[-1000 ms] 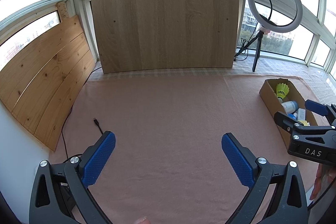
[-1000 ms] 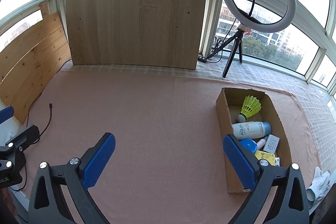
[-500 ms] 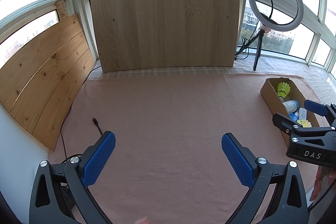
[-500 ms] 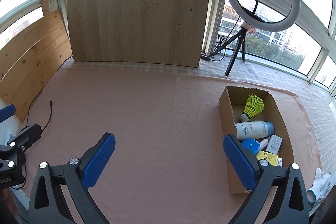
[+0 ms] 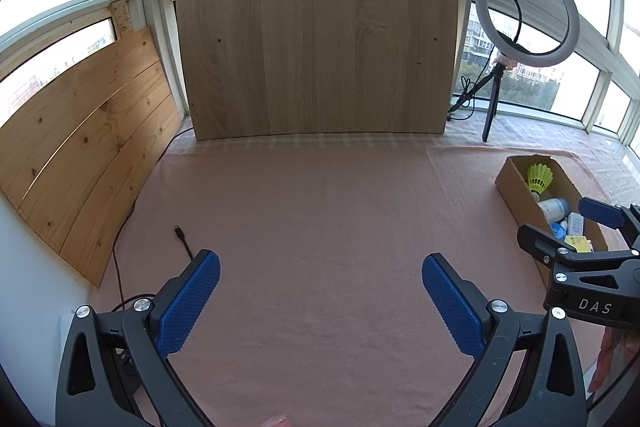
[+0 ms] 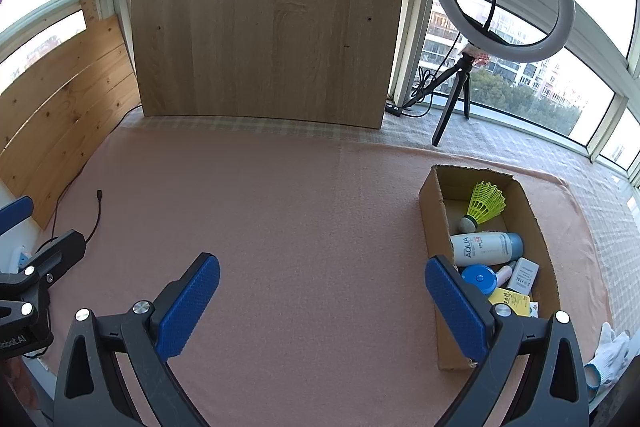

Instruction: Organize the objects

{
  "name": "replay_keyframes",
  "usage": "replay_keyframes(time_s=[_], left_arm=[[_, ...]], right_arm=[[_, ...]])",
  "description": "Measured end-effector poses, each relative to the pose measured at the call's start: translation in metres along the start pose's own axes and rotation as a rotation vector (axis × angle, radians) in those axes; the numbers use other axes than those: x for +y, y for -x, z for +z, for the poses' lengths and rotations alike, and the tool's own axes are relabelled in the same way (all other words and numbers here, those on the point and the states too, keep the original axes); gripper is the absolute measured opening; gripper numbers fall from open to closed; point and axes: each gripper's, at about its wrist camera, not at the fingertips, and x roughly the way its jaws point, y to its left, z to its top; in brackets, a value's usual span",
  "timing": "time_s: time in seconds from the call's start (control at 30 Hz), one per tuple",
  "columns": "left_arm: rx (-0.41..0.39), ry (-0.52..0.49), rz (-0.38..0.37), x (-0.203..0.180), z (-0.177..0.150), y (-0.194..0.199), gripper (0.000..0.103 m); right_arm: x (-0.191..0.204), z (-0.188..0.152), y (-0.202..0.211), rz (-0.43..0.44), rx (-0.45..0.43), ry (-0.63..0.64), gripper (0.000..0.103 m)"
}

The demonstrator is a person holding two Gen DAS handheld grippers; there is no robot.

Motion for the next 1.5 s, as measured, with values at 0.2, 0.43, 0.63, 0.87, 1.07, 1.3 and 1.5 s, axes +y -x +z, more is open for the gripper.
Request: replay_keyframes(time_s=[0.2, 0.43, 0.63, 0.87, 1.07, 1.3, 1.5], left_arm=[[0.01, -0.041, 0.066, -0.01, -0.003, -0.003, 0.103], [0.003, -0.037, 0.056, -0.013, -0.004, 0.001, 0.103], [0.01, -0.04, 0.048, -0.013, -0.004, 0.003, 0.103], [0.012, -0.052, 0.052, -0.015, -0.005, 0.003, 0.103], [0.014, -0.052, 0.053, -0.016, -0.005, 0.004, 0.103], [0.016, -0.061, 0.049, -0.016, -0.005, 0.003, 0.103], [0.019, -0.062, 0.042, -0.017, -0.006, 0.003, 0.103]], right_arm=[[-0.001, -0.002, 0.001, 0.002, 0.001, 0.0, 0.101], [0.0, -0.003, 0.003, 0.005, 0.001, -0.001, 0.101], [-0.001, -0.006, 0.004, 0.005, 0.004, -0.005, 0.101], [-0.001, -0.007, 0.004, 0.006, 0.004, -0.006, 0.101], [-0.002, -0.008, 0.005, 0.006, 0.006, -0.007, 0.101], [-0.002, -0.009, 0.005, 0.005, 0.006, -0.007, 0.101], [-0.003, -0.009, 0.005, 0.007, 0.007, -0.006, 0.101]])
